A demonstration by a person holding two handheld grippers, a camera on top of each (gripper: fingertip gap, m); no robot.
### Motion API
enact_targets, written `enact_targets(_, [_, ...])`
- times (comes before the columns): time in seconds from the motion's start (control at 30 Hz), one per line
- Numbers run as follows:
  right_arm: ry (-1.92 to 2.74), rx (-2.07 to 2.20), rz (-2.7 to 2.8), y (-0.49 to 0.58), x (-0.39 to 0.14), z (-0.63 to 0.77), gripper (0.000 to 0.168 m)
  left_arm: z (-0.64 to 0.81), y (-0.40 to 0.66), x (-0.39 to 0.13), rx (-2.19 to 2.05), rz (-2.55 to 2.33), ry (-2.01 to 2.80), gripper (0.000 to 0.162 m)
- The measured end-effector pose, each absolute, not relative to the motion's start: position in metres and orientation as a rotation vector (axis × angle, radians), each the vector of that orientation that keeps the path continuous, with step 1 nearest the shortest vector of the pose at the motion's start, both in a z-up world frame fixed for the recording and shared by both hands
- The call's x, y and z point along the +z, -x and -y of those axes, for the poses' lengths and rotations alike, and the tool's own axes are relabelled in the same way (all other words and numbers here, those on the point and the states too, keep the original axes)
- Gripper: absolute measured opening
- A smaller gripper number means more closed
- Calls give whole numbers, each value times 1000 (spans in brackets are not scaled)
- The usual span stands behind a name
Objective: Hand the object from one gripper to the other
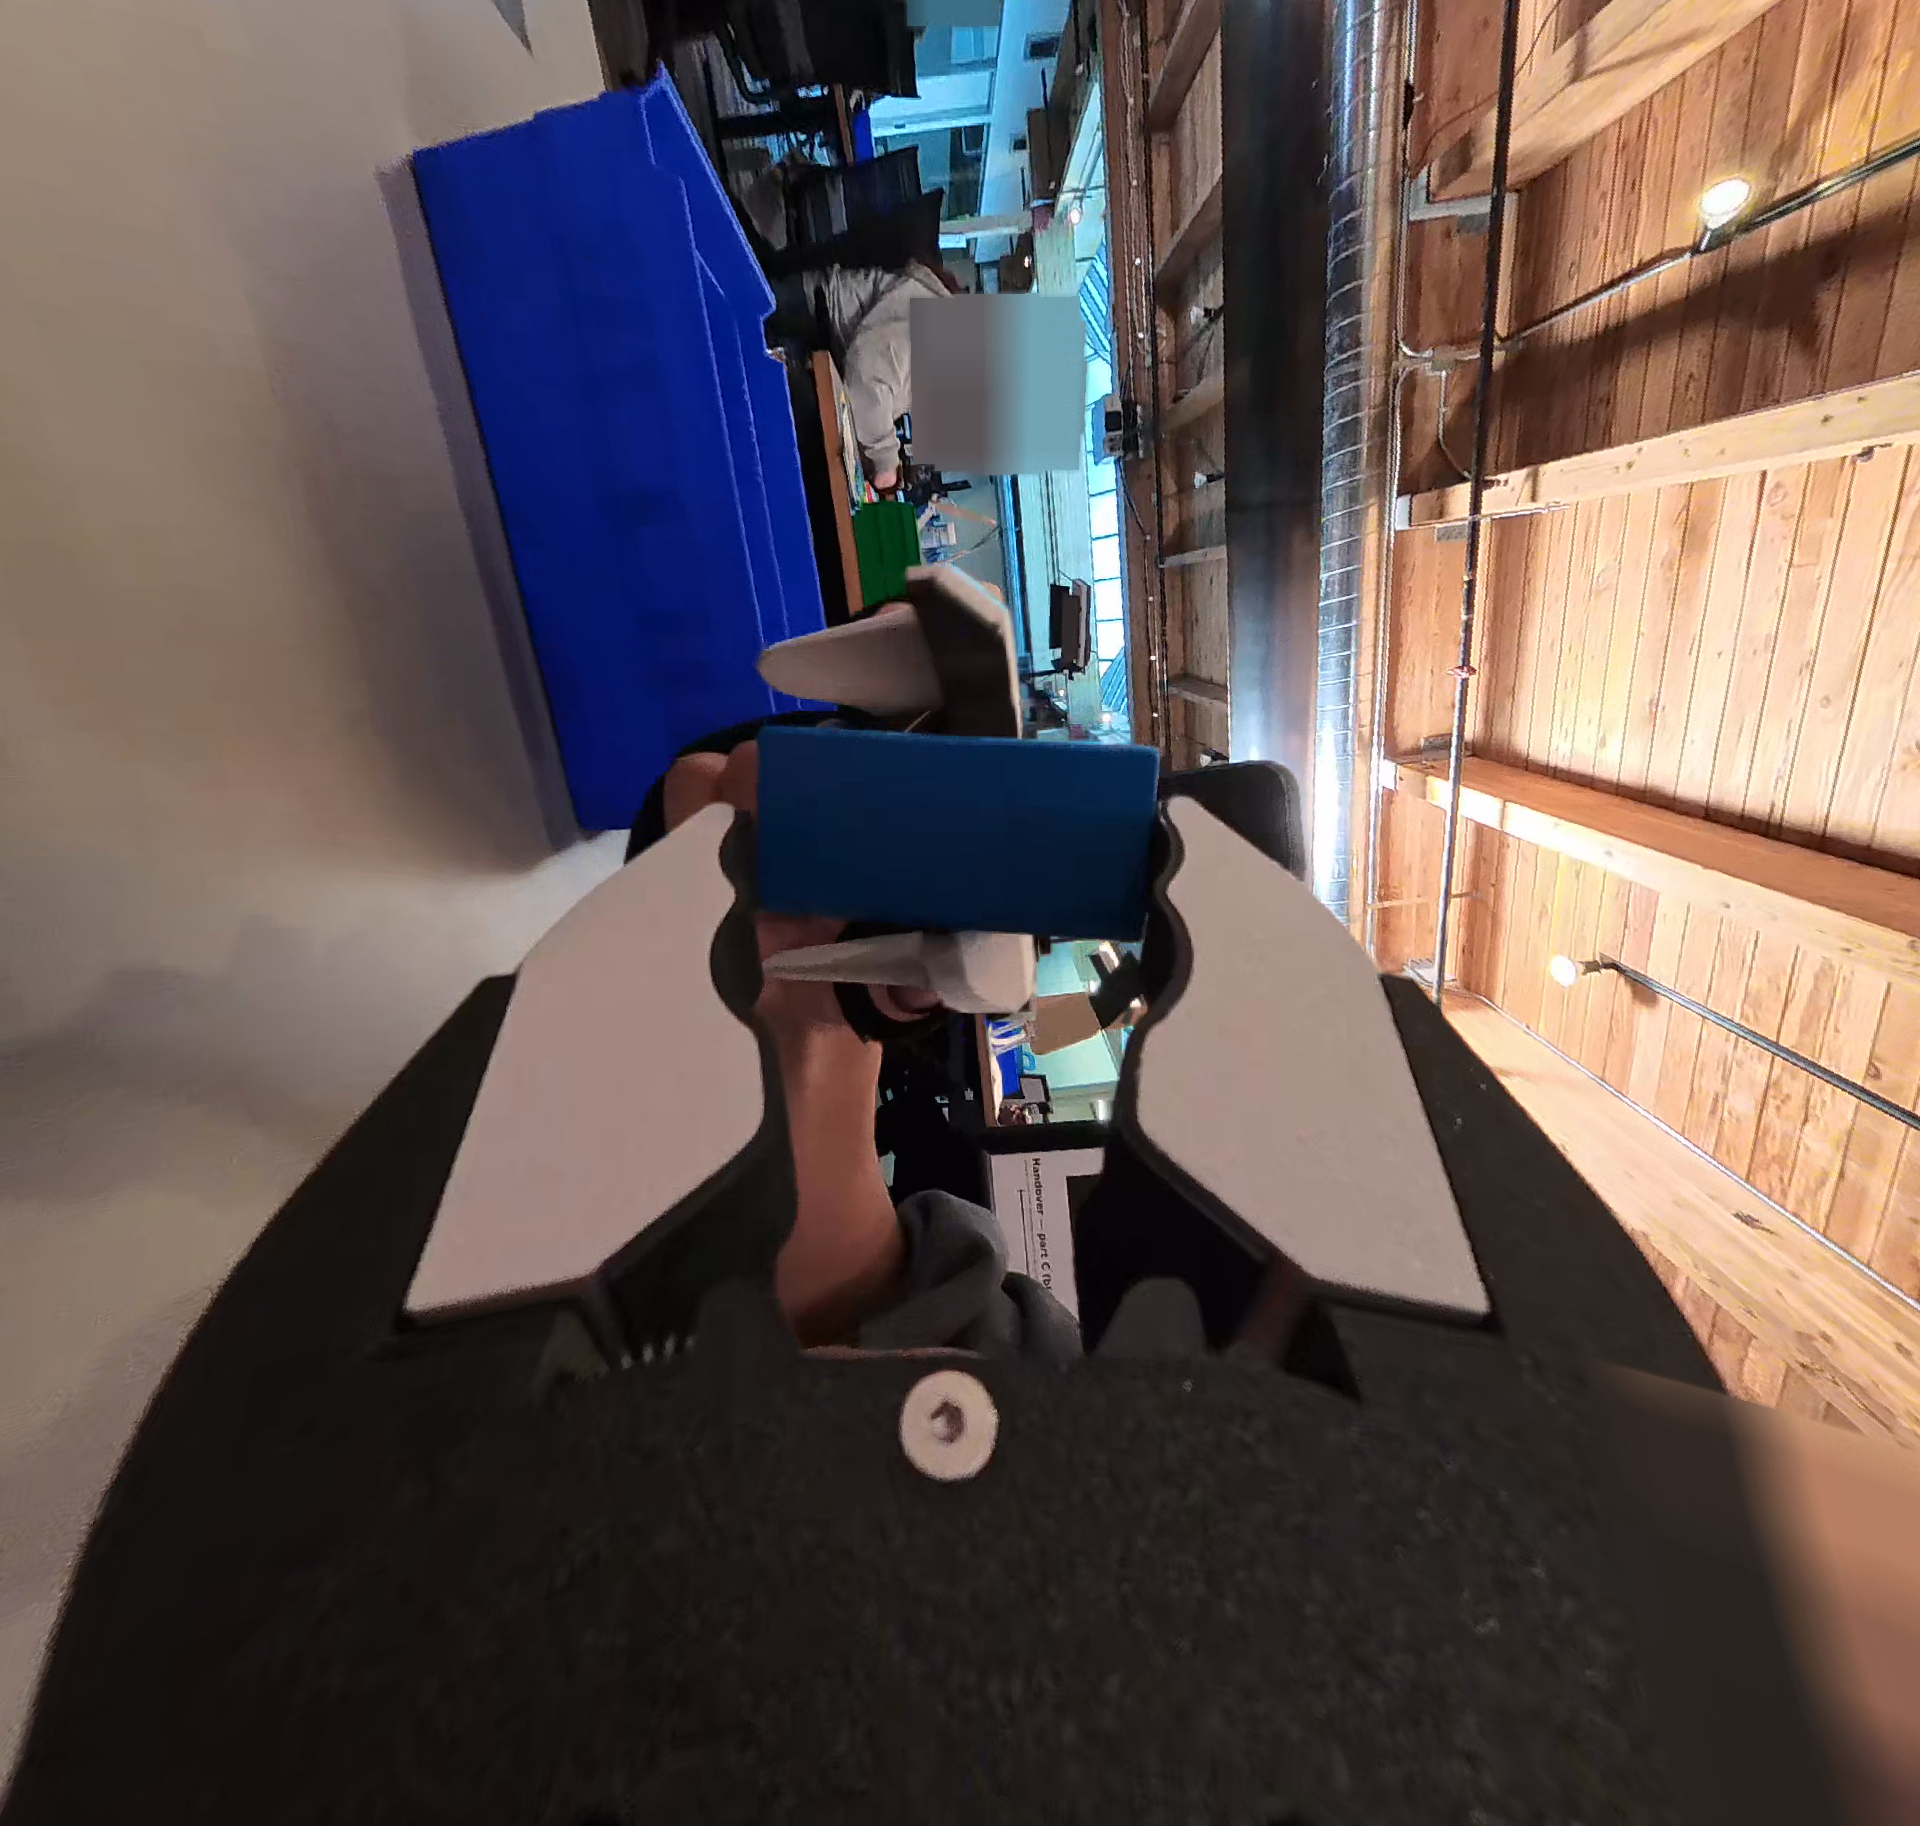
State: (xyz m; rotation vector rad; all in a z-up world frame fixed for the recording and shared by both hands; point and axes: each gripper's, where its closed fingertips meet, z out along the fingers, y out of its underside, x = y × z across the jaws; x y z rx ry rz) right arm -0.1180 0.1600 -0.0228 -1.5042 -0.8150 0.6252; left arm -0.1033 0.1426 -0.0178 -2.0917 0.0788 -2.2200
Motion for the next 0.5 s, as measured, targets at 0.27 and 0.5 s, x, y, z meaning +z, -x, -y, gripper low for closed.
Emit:
enact_targets(0.27, [1446, 639, 883, 117, -17, -142, 34, -131, 92, -17, -2290, -117, 2104, 70])
enact_targets(0.5, [1408, 663, 888, 105, 7, -127, 34, -87, 122, 9, -2382, -464, 1855, 68])
